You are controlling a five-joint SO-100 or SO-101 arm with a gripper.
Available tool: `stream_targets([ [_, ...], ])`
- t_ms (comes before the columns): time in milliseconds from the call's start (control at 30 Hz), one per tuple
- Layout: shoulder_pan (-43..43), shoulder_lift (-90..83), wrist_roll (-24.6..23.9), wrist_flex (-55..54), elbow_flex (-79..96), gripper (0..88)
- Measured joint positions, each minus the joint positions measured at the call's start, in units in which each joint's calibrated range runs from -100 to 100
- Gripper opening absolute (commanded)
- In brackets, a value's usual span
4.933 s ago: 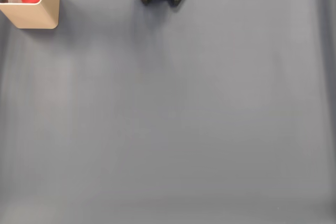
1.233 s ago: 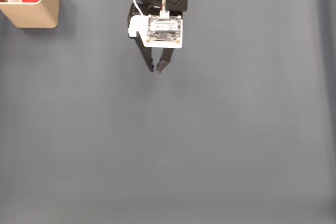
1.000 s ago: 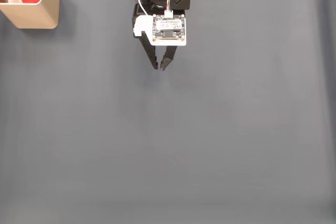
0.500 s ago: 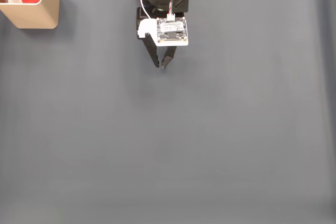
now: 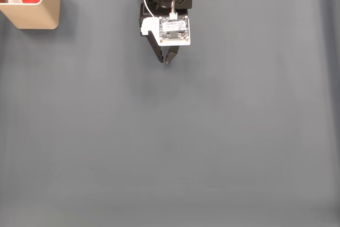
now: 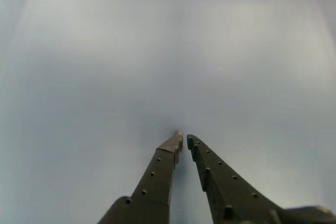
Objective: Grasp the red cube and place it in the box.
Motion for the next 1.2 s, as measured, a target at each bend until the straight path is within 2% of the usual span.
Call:
stream_targets([
  [500,0.0,-3.39,0.2,14.96,0.0,0.1],
  [1200,0.0,-3.47,-0.24,15.51,0.0,0.2],
])
